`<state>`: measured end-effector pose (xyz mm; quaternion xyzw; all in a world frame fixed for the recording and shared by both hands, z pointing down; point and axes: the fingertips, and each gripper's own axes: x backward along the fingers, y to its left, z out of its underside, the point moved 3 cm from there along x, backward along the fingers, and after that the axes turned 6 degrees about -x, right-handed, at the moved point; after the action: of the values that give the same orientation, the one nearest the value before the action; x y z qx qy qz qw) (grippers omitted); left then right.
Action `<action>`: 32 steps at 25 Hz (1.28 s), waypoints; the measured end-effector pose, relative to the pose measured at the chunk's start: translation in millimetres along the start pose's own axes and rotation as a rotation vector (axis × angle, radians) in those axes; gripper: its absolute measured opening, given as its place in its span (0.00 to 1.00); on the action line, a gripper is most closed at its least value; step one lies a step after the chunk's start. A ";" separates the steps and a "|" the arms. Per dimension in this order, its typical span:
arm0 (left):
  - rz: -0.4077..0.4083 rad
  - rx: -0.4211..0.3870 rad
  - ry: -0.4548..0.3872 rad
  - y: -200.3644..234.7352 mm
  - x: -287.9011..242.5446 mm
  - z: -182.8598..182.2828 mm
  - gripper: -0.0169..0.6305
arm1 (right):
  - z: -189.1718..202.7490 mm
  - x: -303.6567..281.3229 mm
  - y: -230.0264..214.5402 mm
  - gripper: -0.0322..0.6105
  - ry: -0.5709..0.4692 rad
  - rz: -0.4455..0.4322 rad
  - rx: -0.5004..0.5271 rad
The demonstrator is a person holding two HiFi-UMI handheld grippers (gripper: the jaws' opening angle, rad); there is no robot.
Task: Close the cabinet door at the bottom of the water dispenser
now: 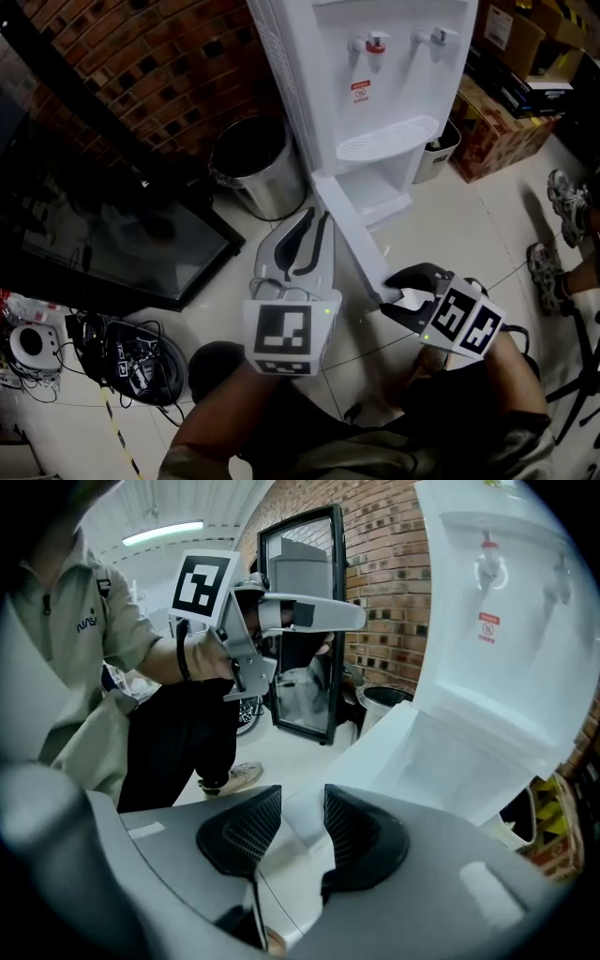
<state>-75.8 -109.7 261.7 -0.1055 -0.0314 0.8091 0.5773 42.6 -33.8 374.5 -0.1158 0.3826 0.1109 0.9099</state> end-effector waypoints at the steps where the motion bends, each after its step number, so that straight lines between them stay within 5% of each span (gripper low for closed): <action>1: 0.004 0.005 0.005 -3.8 -5.6 0.1 0.11 | 2.7 3.7 -5.1 0.27 0.003 -0.004 -0.002; 22: 0.025 0.016 0.079 -55.8 -114.7 29.4 0.11 | 39.8 68.8 -177.0 0.13 -0.104 0.097 -0.156; 32: -0.028 0.017 0.102 -50.8 -122.8 39.7 0.09 | 33.3 71.2 -246.8 0.05 -0.197 0.377 -0.163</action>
<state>1.4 -205.6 325.7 -0.1411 0.0035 0.7949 0.5901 185.3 -250.0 376.8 -0.1040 0.2963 0.3205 0.8937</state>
